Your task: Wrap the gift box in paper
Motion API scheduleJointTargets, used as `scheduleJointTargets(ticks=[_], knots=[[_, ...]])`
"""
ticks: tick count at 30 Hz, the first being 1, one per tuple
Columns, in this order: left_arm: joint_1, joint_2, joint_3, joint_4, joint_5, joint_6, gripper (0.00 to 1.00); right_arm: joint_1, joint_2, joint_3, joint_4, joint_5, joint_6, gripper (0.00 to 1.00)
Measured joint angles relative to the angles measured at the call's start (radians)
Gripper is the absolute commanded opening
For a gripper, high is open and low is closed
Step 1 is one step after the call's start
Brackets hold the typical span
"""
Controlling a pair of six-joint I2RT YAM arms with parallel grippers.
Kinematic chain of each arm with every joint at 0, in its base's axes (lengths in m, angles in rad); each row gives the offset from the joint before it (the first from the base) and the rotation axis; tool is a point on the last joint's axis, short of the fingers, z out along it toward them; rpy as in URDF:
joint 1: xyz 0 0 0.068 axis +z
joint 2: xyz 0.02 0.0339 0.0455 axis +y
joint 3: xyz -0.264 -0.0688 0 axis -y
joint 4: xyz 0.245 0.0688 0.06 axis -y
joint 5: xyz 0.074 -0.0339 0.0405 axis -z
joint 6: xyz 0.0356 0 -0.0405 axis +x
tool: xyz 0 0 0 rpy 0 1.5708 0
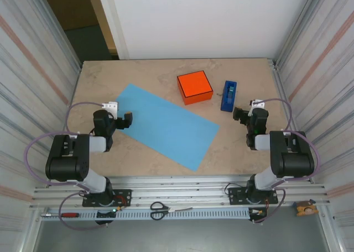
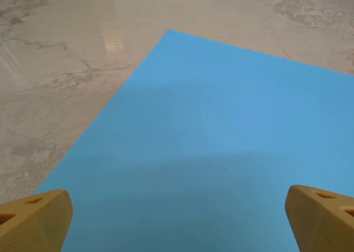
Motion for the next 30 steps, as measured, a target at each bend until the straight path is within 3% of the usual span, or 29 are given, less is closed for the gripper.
scheduleJointTargets(ticks=[30], knots=[[0.0, -0.002, -0.003, 0.007, -0.001, -0.001, 0.99, -0.006, 0.0, 0.0, 0.0, -0.06, -0.001, 0.98]])
